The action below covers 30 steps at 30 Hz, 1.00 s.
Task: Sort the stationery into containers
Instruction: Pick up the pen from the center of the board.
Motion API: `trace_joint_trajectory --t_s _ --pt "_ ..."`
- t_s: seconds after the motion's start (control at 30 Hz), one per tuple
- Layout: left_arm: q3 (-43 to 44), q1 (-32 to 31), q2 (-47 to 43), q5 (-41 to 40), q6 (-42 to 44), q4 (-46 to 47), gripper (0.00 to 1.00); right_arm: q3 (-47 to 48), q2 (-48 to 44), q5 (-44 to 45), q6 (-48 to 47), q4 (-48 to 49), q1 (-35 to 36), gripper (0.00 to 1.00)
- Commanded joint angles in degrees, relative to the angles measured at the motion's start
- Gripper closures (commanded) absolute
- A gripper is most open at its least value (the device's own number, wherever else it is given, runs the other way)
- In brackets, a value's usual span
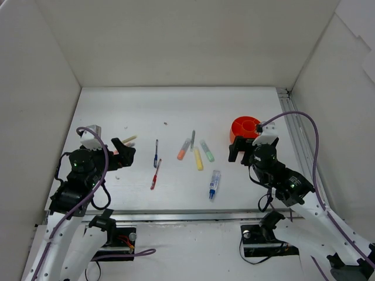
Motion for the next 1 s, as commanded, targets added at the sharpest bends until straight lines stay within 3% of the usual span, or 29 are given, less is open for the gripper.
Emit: trace_joint_trajectory --t_s 0.0,0.53,0.83,0.97 --pt "0.26 -0.10 1.29 1.82 -0.19 4.08 0.00 1.80 0.50 -0.72 -0.58 2.22 -0.49 0.02" --pt "-1.23 -0.10 3.31 3.23 -0.27 5.13 0.00 2.50 8.92 -9.67 -4.88 2.13 -0.40 0.02" --pt "-3.69 -0.62 5.86 4.20 -0.01 7.07 0.00 8.73 29.74 -17.24 -10.06 2.22 -0.31 0.02" --pt "-4.22 -1.15 6.39 4.38 -0.19 7.60 0.00 12.25 40.81 -14.26 -9.63 2.48 -0.40 0.02"
